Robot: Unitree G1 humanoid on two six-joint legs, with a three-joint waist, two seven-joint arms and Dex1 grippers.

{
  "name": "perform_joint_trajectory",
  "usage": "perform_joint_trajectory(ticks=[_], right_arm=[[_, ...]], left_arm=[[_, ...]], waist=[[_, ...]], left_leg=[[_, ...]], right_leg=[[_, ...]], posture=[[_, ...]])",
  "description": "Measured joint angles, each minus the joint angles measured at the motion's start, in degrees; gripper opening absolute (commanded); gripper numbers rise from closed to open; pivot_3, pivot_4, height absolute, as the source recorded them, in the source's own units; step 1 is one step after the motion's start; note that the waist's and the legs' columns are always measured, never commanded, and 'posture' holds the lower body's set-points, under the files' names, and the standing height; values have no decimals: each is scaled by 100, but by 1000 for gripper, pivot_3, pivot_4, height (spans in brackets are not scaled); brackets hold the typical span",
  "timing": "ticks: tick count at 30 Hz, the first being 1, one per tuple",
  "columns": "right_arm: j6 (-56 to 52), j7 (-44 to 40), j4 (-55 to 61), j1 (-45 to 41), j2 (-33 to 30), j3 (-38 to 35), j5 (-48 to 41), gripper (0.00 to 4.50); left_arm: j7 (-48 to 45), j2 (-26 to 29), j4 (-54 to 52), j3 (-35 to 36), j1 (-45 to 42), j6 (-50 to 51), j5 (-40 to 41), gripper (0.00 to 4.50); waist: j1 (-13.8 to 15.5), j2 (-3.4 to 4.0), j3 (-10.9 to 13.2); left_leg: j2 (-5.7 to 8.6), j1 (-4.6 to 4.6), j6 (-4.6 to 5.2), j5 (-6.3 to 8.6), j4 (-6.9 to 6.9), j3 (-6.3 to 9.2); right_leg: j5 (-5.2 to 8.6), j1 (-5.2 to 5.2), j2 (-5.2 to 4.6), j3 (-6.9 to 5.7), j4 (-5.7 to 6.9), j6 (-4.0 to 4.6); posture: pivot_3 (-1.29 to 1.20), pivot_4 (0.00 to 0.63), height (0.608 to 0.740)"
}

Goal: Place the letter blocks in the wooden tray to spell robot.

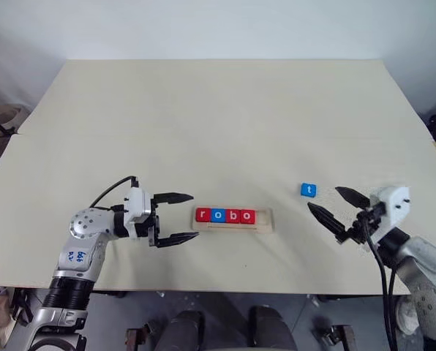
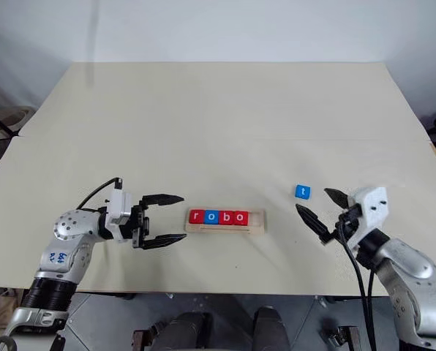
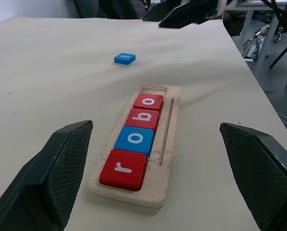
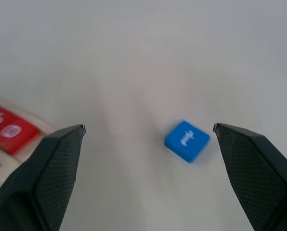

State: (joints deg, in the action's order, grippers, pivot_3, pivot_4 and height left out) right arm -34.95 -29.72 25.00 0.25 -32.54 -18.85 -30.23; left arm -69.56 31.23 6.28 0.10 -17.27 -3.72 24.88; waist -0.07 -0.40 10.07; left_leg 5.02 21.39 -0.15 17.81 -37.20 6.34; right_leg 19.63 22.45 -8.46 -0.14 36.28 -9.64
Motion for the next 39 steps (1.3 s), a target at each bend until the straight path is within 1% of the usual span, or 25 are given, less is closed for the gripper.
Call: perform_joint_trajectory(ticks=[2,6,9,14,21,24,27,28,29,31,32,39], right_arm=[[-606,713,-17,-499,200,202,137,4475],[-1221,1796,-231,-1339,643,557,610,4475],[-1564,2332,-403,-1637,962,796,896,4475],[-2022,2835,-533,-1758,1385,1068,1167,4475],[-2270,3116,-371,-1781,1624,1089,1353,4475],[-2399,3225,-267,-1774,1799,1020,1366,3945],[-2473,3328,-215,-1773,1935,948,1400,2965],[-2506,3343,-189,-1773,1964,937,1426,2560],[-2514,3353,-178,-1773,1991,933,1441,2266],[-2513,3356,-173,-1773,2013,933,1449,1534],[-2513,3353,-172,-1774,2013,931,1452,1463],[-2676,3162,-62,-1727,1892,810,1432,1466]], left_arm=[[22,-2,-103,-7,8,4,0,4500],[104,-16,-174,-11,28,31,0,4500],[151,-8,-329,-3,113,78,2,4500],[263,49,-470,62,318,148,6,4500],[355,115,-625,162,440,222,18,4500],[372,116,-659,163,450,239,18,4500],[373,116,-705,163,449,245,19,4500],[374,116,-716,163,446,246,19,4500],[374,116,-724,162,444,249,19,4500],[373,116,-736,161,436,252,19,4500],[373,115,-737,160,433,253,19,4500],[348,100,-737,134,426,254,19,4500]], waist=[[-8,0,0],[-8,1,-1],[-6,1,-1],[-14,2,-1],[-16,4,-2],[-16,4,-2],[-17,4,-3],[-17,5,-3],[-18,5,-3],[-19,5,-3],[-19,5,-3],[-4,5,-3]], left_leg=[[0,1,0,0,1,0],[4,1,0,0,3,-1],[5,2,0,0,8,1],[8,3,0,0,7,1],[7,2,0,0,6,1],[7,2,0,0,5,1],[7,2,0,0,6,1],[7,1,0,0,6,1],[7,1,0,0,6,1],[7,1,0,0,6,1],[7,1,0,0,6,1],[9,2,0,0,7,3]], right_leg=[[0,4,0,2,3,1],[0,11,-2,8,13,1],[1,14,-2,9,20,1],[0,15,-3,11,23,2],[1,15,-1,12,24,2],[1,15,-1,13,24,2],[1,16,-1,13,24,2],[1,15,-1,14,25,2],[1,15,-1,14,25,2],[1,16,-1,14,25,2],[1,15,0,13,25,2],[1,15,-1,14,24,2]], posture=[[0,150,740],[0,150,740],[0,150,740],[0,150,740],[0,150,740],[0,150,740],[0,150,740],[0,150,740],[0,150,740],[0,150,740],[0,150,740],[0,150,740]])
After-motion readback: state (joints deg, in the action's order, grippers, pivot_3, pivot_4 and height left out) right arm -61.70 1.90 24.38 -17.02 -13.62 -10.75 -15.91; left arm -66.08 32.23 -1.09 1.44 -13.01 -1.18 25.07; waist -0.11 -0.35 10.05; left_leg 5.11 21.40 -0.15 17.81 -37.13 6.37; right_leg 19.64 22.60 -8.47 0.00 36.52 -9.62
